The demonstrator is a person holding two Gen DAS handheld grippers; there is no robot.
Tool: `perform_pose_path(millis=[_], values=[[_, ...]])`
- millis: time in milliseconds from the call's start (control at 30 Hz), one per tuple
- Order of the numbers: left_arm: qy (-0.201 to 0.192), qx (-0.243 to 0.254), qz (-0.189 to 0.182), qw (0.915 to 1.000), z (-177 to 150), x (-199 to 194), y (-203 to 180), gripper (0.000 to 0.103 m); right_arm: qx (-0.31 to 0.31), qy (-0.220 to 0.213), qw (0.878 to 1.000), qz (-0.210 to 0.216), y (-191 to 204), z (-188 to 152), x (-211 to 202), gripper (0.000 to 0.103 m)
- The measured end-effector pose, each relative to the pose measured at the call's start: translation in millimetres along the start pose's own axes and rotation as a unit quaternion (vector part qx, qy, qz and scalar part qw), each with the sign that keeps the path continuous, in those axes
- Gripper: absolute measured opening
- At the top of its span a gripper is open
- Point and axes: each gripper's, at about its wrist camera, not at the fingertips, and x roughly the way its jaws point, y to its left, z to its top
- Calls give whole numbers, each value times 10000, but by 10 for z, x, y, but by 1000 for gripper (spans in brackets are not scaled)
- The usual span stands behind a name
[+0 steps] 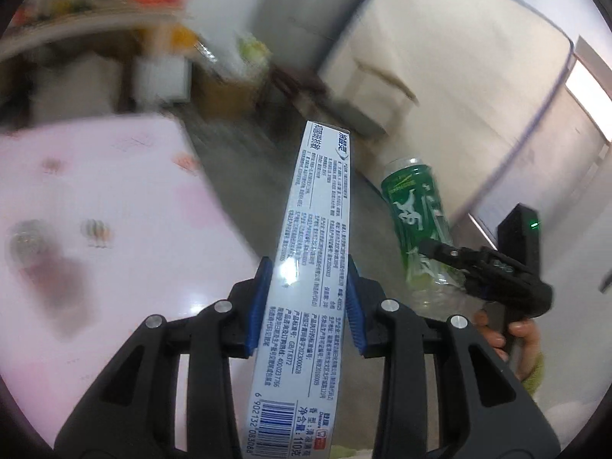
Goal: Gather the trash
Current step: 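Carry box and bottle over the blue basket and open both grippers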
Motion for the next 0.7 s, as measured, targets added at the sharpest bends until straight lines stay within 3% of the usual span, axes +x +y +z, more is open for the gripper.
perform_pose_path(millis=[133,233,333,467,533,567,700], values=[[1156,-38,-257,9930,187,1001,-182,34,1303,321,9909,-26,-927,15,183,62],[1772,-118,-282,9837,218,1595,-245,34,2023,649,9771,130,-1372,-69,469,62],[2202,-127,-107,9753,211,2181,-304,35,2469,890,9649,-57,-1791,-1,747,62],[2293,-58,99,9733,368,2689,-391,38,2739,791,9581,-283,-2071,262,1062,64],[2085,-118,215,9777,510,2854,-406,56,2859,656,9554,-330,-2288,427,1192,76],[1954,-150,284,9802,581,2896,-443,64,2863,615,9547,-535,-2409,507,1274,77],[1781,-171,103,9838,538,2758,-531,65,2890,558,9522,-812,-2639,501,1422,77]])
